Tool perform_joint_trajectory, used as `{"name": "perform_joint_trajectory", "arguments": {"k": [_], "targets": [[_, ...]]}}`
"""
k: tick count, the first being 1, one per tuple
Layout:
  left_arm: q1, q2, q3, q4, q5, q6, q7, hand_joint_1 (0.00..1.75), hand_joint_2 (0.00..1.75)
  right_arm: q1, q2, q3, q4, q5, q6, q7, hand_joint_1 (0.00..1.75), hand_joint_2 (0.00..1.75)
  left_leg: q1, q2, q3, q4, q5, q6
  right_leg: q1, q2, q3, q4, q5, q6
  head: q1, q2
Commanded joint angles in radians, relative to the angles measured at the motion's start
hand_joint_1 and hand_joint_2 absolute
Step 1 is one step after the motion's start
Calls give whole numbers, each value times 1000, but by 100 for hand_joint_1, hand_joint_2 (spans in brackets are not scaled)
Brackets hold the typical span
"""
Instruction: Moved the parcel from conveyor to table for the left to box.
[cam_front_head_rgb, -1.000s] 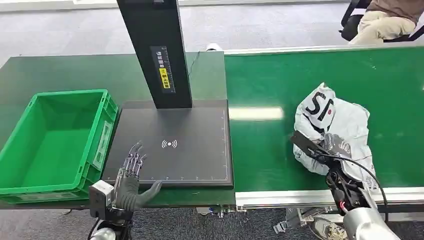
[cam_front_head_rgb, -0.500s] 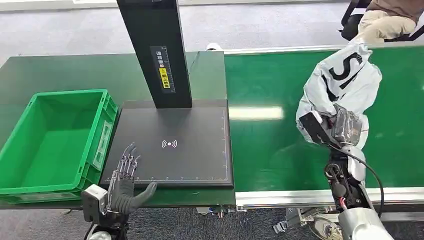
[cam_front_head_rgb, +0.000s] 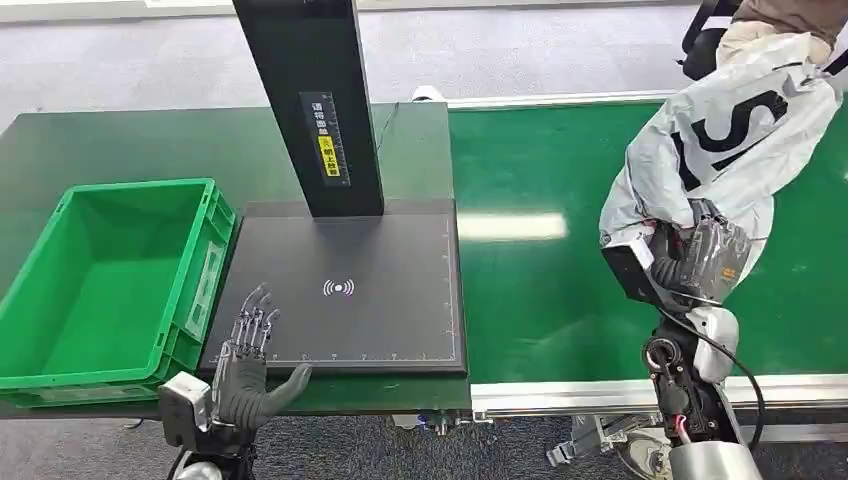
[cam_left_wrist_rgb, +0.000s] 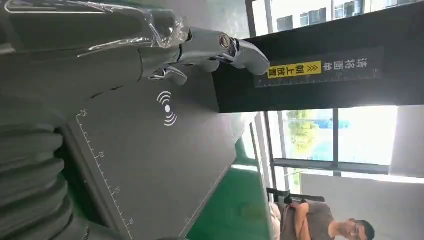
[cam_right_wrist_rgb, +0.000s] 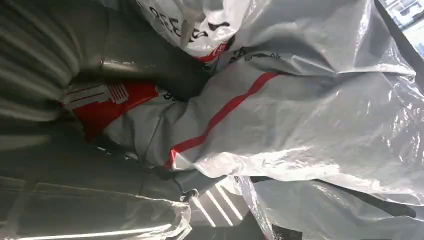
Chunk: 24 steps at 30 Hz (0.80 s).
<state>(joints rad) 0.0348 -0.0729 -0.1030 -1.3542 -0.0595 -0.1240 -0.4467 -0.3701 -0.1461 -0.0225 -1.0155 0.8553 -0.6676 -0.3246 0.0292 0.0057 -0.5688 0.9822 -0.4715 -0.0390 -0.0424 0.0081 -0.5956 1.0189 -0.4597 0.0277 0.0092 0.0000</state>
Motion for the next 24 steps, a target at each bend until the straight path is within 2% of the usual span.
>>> {"name": "perform_joint_trajectory", "arguments": {"k": [1,3,4,6,14,16,18,20,21,22,24], "targets": [[-20,8,-29,60,1,5,0,0,175,54,75,-120,-166,227,-31,-3,175,175,0,-1,1,-1,0,2,1,-2,2,-1,0,-3,0,0],[-30,9,-34,69,1,5,0,0,175,74,139,-203,-252,309,-31,-83,175,175,0,-1,1,-1,0,2,1,-2,1,-1,0,-3,0,0],[-30,9,-34,69,1,5,0,0,175,74,139,-203,-252,309,-31,-83,175,175,0,-1,1,-1,0,2,1,-2,1,-1,0,-4,0,0],[-36,9,-37,75,1,6,0,0,175,92,182,-232,-323,323,-31,-147,175,175,0,-1,2,-1,0,3,1,-2,2,-1,0,-5,0,0],[-39,9,-40,76,5,2,0,0,175,111,229,-274,-383,283,-31,-268,175,175,0,-1,1,-1,0,2,0,-1,1,-1,0,-3,0,0],[-42,11,-42,80,5,3,-1,0,175,112,214,-250,-349,275,-31,-259,175,175,0,-1,1,-1,0,2,1,-2,1,-1,0,-3,0,0],[-44,17,-40,90,9,-3,-8,0,175,116,88,-42,-243,273,-11,-131,175,175,1,-1,3,-1,0,2,1,-1,3,-2,0,-3,0,0],[-45,20,-36,95,10,-8,-14,0,175,116,47,43,-225,268,-5,-74,175,175,1,1,4,-2,0,3,2,0,4,-4,1,-4,0,0],[-46,21,-34,98,9,-13,-19,0,175,117,24,92,-221,267,33,-53,175,175,1,1,3,-2,0,2,1,1,3,-2,1,-3,0,0],[-50,25,-32,105,5,-22,-25,0,175,119,3,145,-213,291,132,-24,175,175,1,1,3,-2,0,3,2,1,4,-4,1,-4,0,0],[-54,26,-29,111,1,-30,-29,0,175,119,-2,176,-203,302,184,-7,175,175,0,2,2,-1,0,2,1,1,2,-2,1,-2,0,0]]}}
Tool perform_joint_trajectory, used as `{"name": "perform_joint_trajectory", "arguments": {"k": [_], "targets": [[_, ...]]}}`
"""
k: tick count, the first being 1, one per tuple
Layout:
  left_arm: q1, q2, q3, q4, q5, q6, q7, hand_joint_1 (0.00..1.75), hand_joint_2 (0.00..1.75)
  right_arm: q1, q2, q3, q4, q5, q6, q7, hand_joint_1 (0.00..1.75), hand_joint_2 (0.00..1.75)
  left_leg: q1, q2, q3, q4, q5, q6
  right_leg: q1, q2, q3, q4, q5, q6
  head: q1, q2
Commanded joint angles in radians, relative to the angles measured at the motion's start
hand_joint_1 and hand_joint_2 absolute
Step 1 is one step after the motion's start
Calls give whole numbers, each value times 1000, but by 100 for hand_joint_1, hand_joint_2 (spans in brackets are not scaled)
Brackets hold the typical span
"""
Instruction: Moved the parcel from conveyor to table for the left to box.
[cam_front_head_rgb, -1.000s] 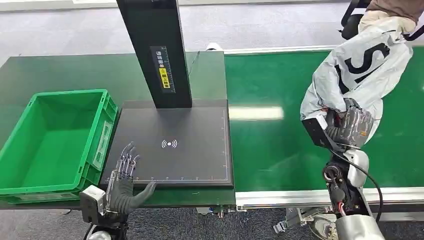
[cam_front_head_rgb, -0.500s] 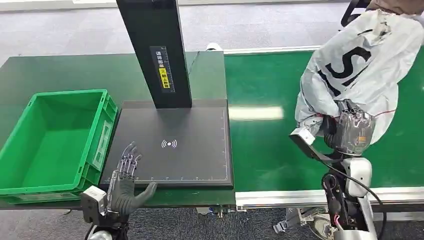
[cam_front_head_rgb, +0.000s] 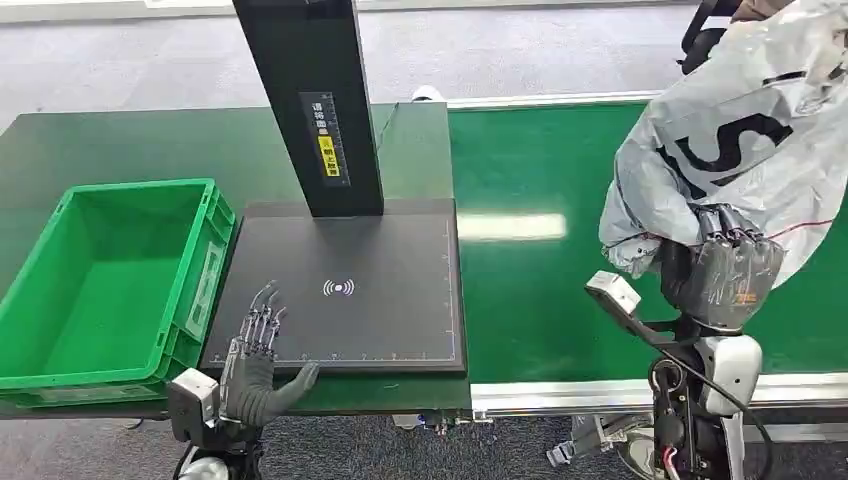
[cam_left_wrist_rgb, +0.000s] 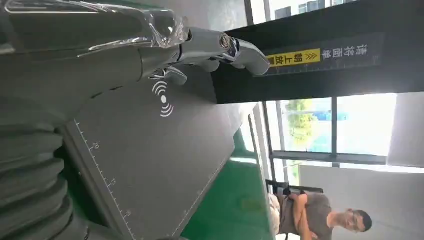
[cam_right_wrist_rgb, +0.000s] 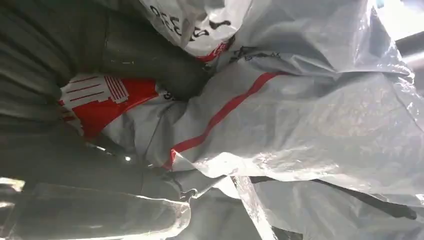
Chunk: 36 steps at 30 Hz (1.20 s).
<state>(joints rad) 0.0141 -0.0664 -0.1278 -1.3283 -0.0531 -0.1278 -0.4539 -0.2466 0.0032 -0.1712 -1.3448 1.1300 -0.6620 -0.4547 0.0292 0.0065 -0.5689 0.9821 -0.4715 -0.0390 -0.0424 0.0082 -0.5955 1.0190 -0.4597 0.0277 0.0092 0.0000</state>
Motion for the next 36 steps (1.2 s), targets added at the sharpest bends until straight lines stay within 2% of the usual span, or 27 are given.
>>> {"name": "perform_joint_trajectory", "arguments": {"k": [1,10,15,28,36], "targets": [[-35,19,-1,88,-10,-32,-24,0,175,-5,-146,347,125,14,235,134,175,175,1,1,3,-2,0,3,2,1,3,-3,1,-4,0,0],[-31,17,12,71,-19,-42,-21,0,175,-47,-164,433,126,55,346,160,175,175,0,1,3,-1,-1,3,2,1,2,-3,1,-3,0,0],[-33,17,14,75,-20,-44,-20,0,175,-58,-174,454,133,61,356,159,175,175,1,0,2,-1,0,3,2,0,2,-3,1,-4,0,0],[-60,12,16,116,-23,-45,-28,0,175,-250,-172,704,304,49,453,151,175,175,0,2,2,-1,0,2,1,2,1,-1,1,-3,0,0],[-77,11,6,132,-23,-47,-30,0,175,-266,-159,764,349,45,465,142,175,175,0,0,2,-1,0,2,1,0,1,-1,0,-3,0,0]]}}
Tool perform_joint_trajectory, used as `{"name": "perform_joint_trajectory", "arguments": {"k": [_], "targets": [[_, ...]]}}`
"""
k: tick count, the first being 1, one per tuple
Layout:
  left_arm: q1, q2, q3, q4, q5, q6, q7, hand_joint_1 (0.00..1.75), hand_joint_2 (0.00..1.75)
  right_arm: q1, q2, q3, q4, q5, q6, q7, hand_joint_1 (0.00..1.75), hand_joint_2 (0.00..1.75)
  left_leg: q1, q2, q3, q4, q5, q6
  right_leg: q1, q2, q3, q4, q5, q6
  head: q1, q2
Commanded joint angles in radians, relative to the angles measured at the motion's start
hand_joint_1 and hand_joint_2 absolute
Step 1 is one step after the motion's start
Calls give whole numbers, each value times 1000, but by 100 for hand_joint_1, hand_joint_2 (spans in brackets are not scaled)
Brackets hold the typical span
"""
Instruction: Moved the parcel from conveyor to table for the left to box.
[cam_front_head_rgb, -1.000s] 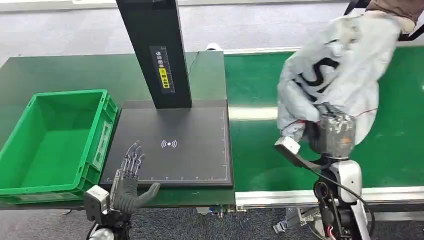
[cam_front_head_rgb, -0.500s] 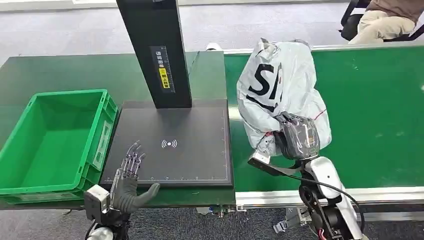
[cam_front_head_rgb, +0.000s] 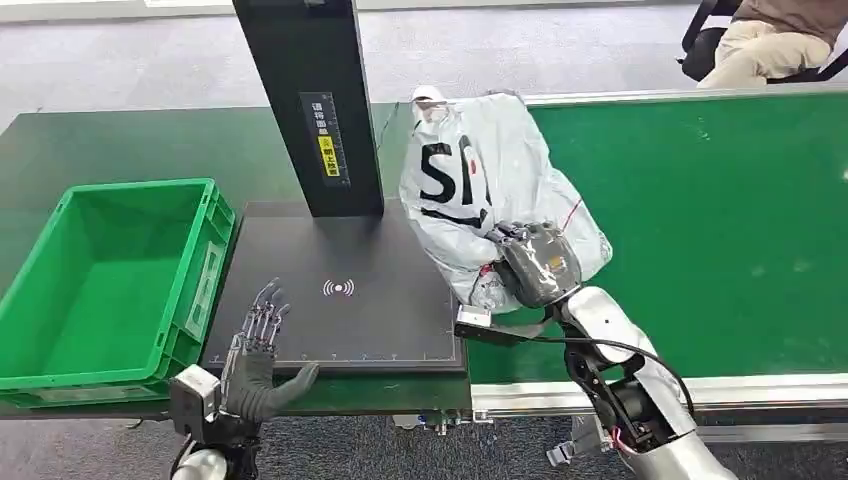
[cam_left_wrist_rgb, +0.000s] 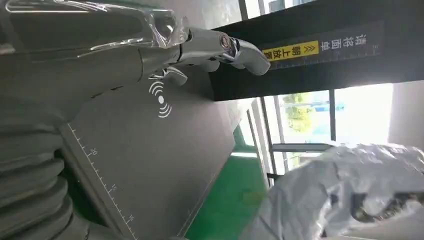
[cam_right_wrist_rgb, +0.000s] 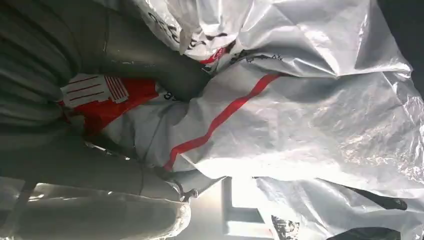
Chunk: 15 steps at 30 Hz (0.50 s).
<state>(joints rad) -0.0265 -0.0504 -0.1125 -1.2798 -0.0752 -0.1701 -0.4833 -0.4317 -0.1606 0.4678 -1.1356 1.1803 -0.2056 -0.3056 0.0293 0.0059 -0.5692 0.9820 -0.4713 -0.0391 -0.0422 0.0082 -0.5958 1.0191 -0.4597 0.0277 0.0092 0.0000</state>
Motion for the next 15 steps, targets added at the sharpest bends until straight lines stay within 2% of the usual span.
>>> {"name": "perform_joint_trajectory", "arguments": {"k": [1,7,15], "targets": [[-40,-2,-12,88,0,-6,-2,0,175,-91,5,146,148,-7,17,-9,175,175,0,0,3,-1,0,3,1,0,3,-2,0,-4,0,0],[-56,-3,-16,102,2,-6,-2,0,175,-127,20,190,183,-19,35,-20,175,175,0,0,2,-1,0,3,1,0,2,-2,1,-4,0,0],[-101,-7,-46,144,7,-7,-3,0,175,-211,108,359,351,-61,70,-75,175,175,0,1,2,-1,0,2,1,1,1,-1,1,-3,0,0]]}}
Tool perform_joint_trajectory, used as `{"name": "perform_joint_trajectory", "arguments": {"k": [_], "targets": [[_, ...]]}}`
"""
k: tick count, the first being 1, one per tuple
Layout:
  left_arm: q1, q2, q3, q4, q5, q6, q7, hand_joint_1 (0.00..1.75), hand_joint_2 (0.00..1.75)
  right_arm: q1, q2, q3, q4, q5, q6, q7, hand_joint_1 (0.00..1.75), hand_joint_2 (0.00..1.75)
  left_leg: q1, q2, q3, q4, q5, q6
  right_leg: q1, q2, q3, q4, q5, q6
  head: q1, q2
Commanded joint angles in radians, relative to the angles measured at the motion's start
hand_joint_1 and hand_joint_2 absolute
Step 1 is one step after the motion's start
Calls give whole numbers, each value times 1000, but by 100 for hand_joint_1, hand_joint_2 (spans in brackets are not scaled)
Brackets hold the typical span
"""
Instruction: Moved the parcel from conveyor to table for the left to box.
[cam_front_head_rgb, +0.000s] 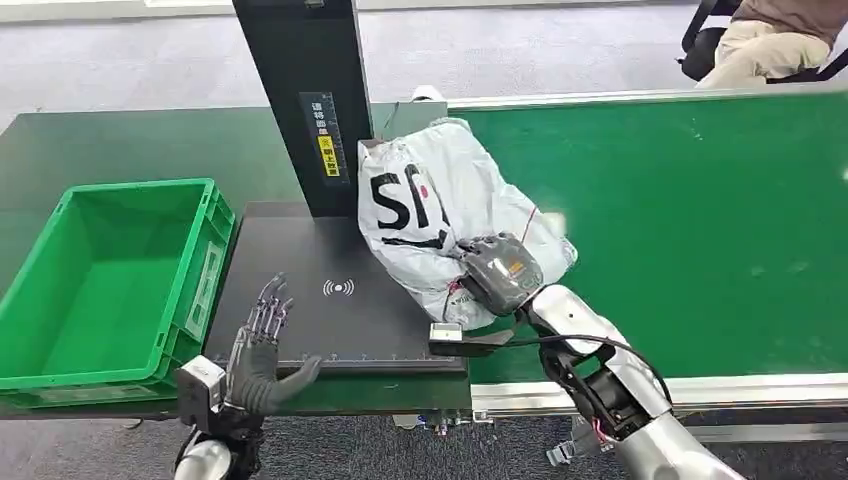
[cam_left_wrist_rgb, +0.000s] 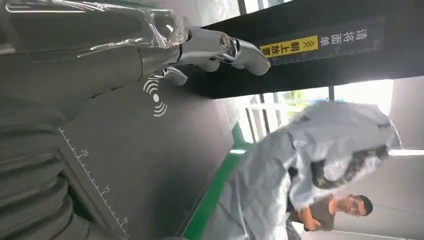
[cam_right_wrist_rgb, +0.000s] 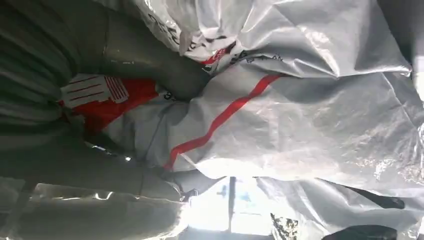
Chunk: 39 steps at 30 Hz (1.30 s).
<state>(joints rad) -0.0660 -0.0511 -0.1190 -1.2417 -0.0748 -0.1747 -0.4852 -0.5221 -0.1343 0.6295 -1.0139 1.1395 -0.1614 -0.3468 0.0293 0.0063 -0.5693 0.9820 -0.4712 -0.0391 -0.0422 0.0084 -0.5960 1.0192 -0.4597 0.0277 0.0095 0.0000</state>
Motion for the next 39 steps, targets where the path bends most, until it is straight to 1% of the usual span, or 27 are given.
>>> {"name": "perform_joint_trajectory", "arguments": {"k": [1,2,4,5,9,10,11,12,14,15,17,18,23,27,31,32,33,36,37,39], "targets": [[-64,-6,-42,111,8,-1,-1,0,175,-132,91,222,253,-24,24,-42,175,175,1,1,3,-2,0,3,2,0,2,-2,1,-4,0,0],[-65,-7,-43,114,8,0,-1,0,175,-133,97,236,264,-25,27,-46,175,175,1,2,4,-2,0,3,2,1,3,-3,1,-5,0,0],[-67,-8,-45,121,8,1,-1,0,175,-135,110,252,281,-29,30,-49,175,175,0,1,2,-1,0,2,0,1,1,-1,0,-2,0,0],[-67,-8,-45,121,8,1,-1,0,175,-135,110,252,281,-29,30,-49,175,175,0,1,3,-2,0,2,1,1,2,-2,1,-4,0,0],[-68,-9,-46,123,8,2,-2,0,175,-136,109,254,284,-32,27,-51,175,175,0,-1,1,-1,0,2,0,-1,1,-1,0,-2,0,0],[-68,-9,-46,125,9,2,-2,0,175,-140,110,262,292,-34,30,-56,175,175,1,0,2,-1,0,3,2,-1,2,-2,1,-4,0,0],[-71,-11,-48,130,10,1,-3,0,175,-148,120,285,311,-38,41,-65,175,175,0,0,2,-1,0,2,1,0,1,-1,0,-3,0,0],[-78,-13,-52,140,10,-1,-5,0,175,-157,134,313,338,-40,51,-75,175,175,1,0,2,-1,0,3,2,-1,3,-2,1,-4,0,0],[-92,-17,-60,157,9,-3,-8,0,175,-157,157,348,374,-46,52,-88,175,175,0,0,1,-1,0,1,0,0,1,0,0,-2,0,0],[-99,-19,-64,165,9,-2,-9,0,175,-156,171,366,391,-45,54,-89,175,175,0,0,2,-1,0,2,1,-1,2,-2,1,-4,0,0],[-104,-22,-66,171,9,-1,-9,0,175,-153,180,382,403,-40,50,-83,175,175,0,0,2,-1,0,1,1,0,1,-1,0,-2,0,0],[-107,-24,-67,176,9,0,-9,0,175,-154,187,393,419,-35,53,-73,175,175,1,0,3,-2,0,2,2,-1,3,-2,0,-4,0,0],[-118,-24,-72,191,9,-1,-13,0,175,-183,197,439,472,-21,26,-53,175,175,1,-1,3,-2,1,3,2,-2,3,-3,0,-4,0,0],[-123,-24,-80,198,10,-2,-16,0,175,-186,207,462,467,-19,48,-66,175,175,0,0,2,-1,0,1,1,-1,2,-1,0,-2,0,0],[-121,-26,-81,200,10,5,-16,0,175,-198,213,475,465,-20,53,-71,175,175,1,-1,4,-1,1,2,2,-2,3,-2,0,-4,0,0],[-117,-26,-79,197,11,7,-16,0,175,-201,212,478,461,-24,47,-79,175,175,0,0,3,-1,0,1,1,-1,2,-1,0,-2,0,0],[-114,-24,-78,192,12,9,-17,0,175,-203,211,481,456,-31,41,-84,175,175,1,-1,4,-2,1,3,2,-2,4,-3,0,-4,0,0],[-103,-20,-69,174,19,15,-19,0,175,-198,197,486,415,-47,-1,-115,175,175,0,0,4,-1,0,1,1,0,2,-1,0,-2,0,0],[-98,-18,-65,161,22,19,-19,0,175,-192,189,488,386,-54,-17,-126,175,175,1,0,4,-1,0,3,2,-1,4,-2,0,-4,0,0],[-97,-18,-63,158,23,20,-19,0,175,-192,187,488,379,-57,-18,-128,175,175,0,0,3,-1,0,2,1,-1,3,-1,0,-2,0,0]]}}
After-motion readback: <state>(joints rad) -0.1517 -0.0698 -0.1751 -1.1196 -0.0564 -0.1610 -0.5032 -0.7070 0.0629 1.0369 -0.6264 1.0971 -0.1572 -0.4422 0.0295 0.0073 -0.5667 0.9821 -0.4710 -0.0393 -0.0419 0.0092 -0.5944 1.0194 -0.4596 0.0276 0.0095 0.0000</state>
